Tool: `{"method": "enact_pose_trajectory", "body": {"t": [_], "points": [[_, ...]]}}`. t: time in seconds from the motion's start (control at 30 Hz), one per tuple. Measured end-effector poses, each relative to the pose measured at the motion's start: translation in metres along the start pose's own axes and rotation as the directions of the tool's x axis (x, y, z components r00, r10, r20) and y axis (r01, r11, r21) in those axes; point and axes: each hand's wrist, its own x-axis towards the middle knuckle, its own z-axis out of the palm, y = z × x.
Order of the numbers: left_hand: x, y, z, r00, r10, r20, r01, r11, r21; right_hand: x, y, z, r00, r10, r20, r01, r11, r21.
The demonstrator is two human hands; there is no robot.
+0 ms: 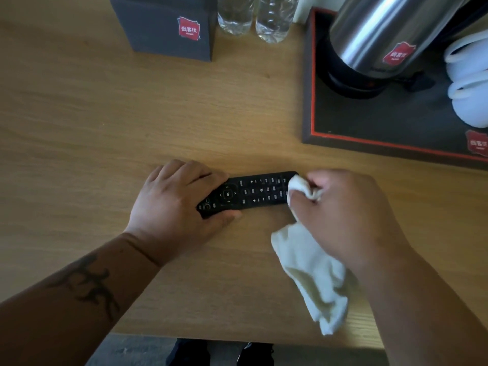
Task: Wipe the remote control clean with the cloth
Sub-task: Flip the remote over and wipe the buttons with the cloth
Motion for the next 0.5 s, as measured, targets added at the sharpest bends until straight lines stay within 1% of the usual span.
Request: {"method": "enact_pose_trajectory", "body": {"t": [0.07, 0.2, 0.3, 0.37, 0.4, 0.5], "points": [[0.0, 0.0, 0.0, 1.0, -0.003, 0.004, 0.003, 1.0, -0.003, 0.016, -0.003, 0.001, 0.999, 0.012, -0.039, -0.012, 1.0, 0.013], [0.0, 0.0, -0.001, 1.0, -0.009, 0.002, 0.009, 1.0, 0.001, 0.018, -0.004, 0.006, 1.0, 0.019, -0.015, -0.019, 1.0, -0.009], [0.0, -0.001, -0.001, 1.0, 0.001, 0.007, -0.001, 1.0, 0.002, -0.002, 0.004, -0.002, 0.996, -0.002, 0.087, 0.008, 0.998, -0.057], [0.0, -0.001, -0.001, 1.0, 0.004, 0.008, -0.004, 1.0, -0.002, -0.002, 0.007, -0.007, 0.99, -0.003, 0.138, 0.001, 1.0, 0.01], [0.0, -0.001, -0.001, 1.0, 0.003, 0.009, -0.003, 1.0, -0.004, 0.003, 0.008, -0.006, 0.993, 0.001, 0.122, -0.008, 0.998, 0.059], [0.0, 0.0, -0.001, 1.0, 0.001, 0.006, -0.001, 1.0, 0.0, 0.023, 0.01, 0.006, 1.0, 0.025, -0.008, -0.023, 0.99, 0.142]]}}
